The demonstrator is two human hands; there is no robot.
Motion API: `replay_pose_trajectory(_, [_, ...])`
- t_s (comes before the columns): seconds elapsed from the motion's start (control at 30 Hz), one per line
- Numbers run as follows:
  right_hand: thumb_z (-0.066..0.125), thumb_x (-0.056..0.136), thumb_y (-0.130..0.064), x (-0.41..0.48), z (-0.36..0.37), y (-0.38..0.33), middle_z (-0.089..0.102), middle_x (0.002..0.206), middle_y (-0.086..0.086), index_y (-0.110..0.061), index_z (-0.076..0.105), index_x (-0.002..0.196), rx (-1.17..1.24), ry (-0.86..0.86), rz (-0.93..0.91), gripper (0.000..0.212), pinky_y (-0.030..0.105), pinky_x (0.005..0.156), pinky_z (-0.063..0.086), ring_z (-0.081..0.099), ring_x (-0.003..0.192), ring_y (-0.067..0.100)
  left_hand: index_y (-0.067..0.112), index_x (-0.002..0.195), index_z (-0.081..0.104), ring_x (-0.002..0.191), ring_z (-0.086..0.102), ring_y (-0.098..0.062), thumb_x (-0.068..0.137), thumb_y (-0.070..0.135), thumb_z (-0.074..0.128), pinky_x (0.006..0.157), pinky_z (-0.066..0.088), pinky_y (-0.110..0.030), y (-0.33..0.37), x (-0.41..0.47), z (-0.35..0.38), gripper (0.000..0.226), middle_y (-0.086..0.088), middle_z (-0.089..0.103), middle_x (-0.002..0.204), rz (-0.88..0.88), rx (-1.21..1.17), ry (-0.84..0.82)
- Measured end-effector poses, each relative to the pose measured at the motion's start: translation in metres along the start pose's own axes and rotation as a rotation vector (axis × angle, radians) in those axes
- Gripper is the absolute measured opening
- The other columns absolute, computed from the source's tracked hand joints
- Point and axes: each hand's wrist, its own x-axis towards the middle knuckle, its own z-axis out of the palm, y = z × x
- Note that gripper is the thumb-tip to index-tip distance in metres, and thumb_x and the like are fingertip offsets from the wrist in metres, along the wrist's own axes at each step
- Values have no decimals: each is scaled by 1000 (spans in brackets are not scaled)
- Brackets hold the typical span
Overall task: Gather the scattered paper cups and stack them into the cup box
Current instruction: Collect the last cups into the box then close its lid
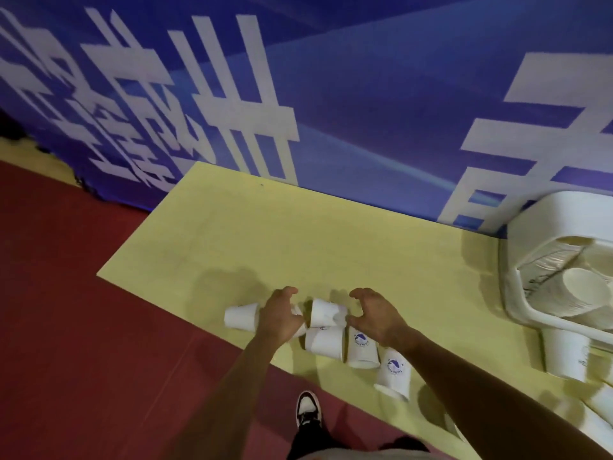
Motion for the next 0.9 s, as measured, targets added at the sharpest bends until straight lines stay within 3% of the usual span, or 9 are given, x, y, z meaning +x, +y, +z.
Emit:
replay_pose_trajectory(0.2, [65, 91, -42, 21, 25, -33, 51, 144, 9, -12, 45, 146, -43, -81, 1, 66, 31, 105, 41, 50, 130, 26, 22, 144, 37, 128, 46, -19, 74, 26, 73, 106, 37, -34, -35, -1, -8, 79, 2, 42, 144, 2, 67, -115])
replay_pose_trajectory(0.53, [66, 87, -36, 48, 49, -49, 54, 139, 10, -12, 44, 145, -113, -110, 77, 67, 32, 102, 43, 51, 126, 28, 18, 142, 38, 128, 42, -21, 66, 30, 74, 114, 25, -37, -58, 17, 7, 85, 0, 49, 137, 113, 144, -178])
replay_pose_trajectory(0.67, [70, 85, -38, 54, 51, -46, 52, 142, 9, -13, 40, 148, -122, -115, 88, 74, 33, 104, 42, 50, 128, 28, 19, 141, 40, 126, 44, -20, 54, 48, 60, 112, 26, -34, -64, 24, 8, 93, 0, 52, 136, 134, 125, -176])
replay_pose_trajectory(0.9, [73, 80, -35, 60, 61, -49, 54, 137, 9, -14, 39, 148, -157, -115, 101, 79, 35, 101, 45, 53, 123, 30, 17, 141, 40, 127, 47, -19, 56, 45, 55, 116, 22, -42, -64, 22, 9, 91, 1, 53, 136, 135, 84, -207])
